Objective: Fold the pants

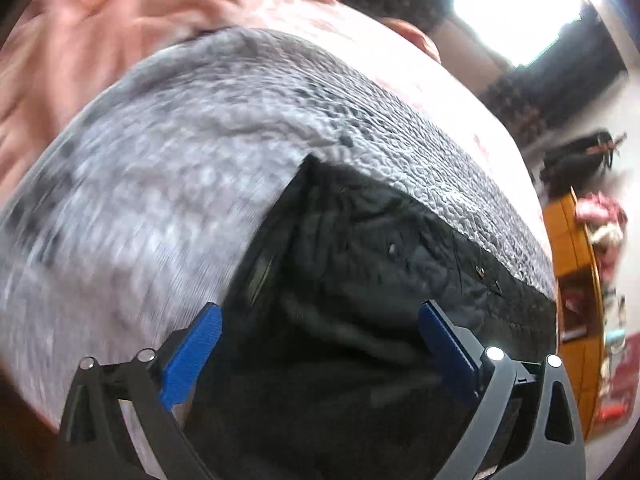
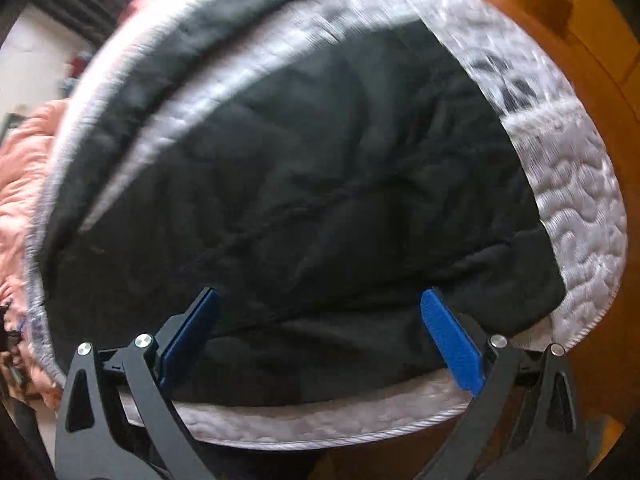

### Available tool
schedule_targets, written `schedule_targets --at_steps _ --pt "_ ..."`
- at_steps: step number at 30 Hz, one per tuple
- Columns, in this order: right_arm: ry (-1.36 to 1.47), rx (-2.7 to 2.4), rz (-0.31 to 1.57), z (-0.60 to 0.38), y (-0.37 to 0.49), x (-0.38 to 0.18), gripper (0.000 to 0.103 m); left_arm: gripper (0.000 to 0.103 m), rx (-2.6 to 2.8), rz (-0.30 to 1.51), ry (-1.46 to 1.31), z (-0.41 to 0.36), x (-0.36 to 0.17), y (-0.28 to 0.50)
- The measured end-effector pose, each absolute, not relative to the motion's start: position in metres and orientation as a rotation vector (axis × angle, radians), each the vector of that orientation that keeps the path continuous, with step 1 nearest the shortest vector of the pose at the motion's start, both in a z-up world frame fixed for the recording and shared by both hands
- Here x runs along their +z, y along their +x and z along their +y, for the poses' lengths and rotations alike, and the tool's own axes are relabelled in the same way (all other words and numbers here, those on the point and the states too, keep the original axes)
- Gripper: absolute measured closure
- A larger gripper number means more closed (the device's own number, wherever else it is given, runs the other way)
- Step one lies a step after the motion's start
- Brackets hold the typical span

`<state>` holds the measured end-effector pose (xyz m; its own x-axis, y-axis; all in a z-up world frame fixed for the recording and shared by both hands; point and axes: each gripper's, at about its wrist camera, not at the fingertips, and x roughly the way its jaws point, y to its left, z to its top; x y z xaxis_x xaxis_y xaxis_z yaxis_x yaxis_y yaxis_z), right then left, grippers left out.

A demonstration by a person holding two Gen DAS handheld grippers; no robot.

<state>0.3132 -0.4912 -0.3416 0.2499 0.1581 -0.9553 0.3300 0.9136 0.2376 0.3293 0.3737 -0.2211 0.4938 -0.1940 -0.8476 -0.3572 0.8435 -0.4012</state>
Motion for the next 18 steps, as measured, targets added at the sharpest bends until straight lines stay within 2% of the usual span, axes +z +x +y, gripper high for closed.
schedule_targets --at_steps 3,8,13,15,18 --pt "0.488 -0.070 1.275 -0.490 0.323 -0.320 0.003 0.004 0.065 1.100 -0.580 0.382 -0.235 0.372" --pt "0.528 0.126 1.219 -0.474 0.387 -0.283 0.003 0.004 -0.010 1.162 -0.578 0.396 -0.272 0.439" --pt "0.512 0.202 1.217 -0.472 0.458 -0.261 0.003 0.007 -0.068 1.241 -0.541 0.394 -0.307 0.468" --pt "0.548 0.167 1.208 -0.489 0.496 -0.250 0.003 0.015 -0.072 1.255 -0.510 0.391 -0.313 0.470" --pt "0.558 0.154 1.178 -0.507 0.551 -0.240 0.003 0.038 -0.057 1.247 -0.499 0.395 -0.314 0.467"
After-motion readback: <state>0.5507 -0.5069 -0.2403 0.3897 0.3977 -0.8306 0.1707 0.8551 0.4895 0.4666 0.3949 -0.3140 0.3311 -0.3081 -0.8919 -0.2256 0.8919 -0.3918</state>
